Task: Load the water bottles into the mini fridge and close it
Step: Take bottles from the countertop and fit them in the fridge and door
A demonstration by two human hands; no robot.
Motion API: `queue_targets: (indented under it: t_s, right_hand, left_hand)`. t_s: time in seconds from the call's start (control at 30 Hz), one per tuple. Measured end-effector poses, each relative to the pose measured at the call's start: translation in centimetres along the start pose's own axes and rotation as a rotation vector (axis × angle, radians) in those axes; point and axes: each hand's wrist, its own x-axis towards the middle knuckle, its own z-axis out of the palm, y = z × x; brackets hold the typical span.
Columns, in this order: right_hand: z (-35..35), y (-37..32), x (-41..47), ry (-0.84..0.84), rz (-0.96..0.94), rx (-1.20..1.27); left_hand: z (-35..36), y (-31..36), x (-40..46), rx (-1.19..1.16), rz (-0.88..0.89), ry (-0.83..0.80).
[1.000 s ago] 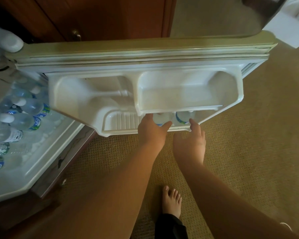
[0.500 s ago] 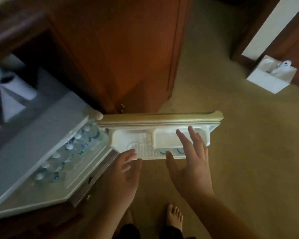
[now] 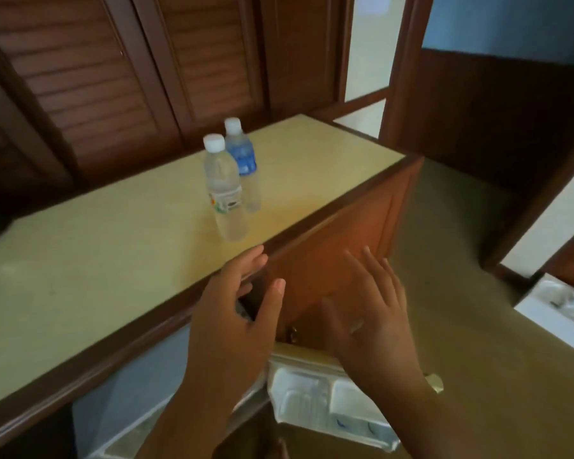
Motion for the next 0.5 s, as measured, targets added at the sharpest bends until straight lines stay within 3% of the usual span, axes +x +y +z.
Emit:
queue_targets:
  t_s: [0.13, 0.27, 0.5]
  right_hand:
    - [0.7, -2.8, 6.9, -0.053, -0.083, 0.019]
    - [2.5, -6.3, 14.4, -0.188, -0.024, 0.028]
    - [7.7, -10.5, 28.2, -0.285, -0.045, 0.072]
  left_hand:
    - [-1.3, 0.0, 5.4, -0.034, 0.046, 0.156]
    - [-2.5, -1.2, 11.6, -0.01, 0.044, 0.241]
    - [-2.8, -2.7, 20.0, 0.064, 0.031, 0.203]
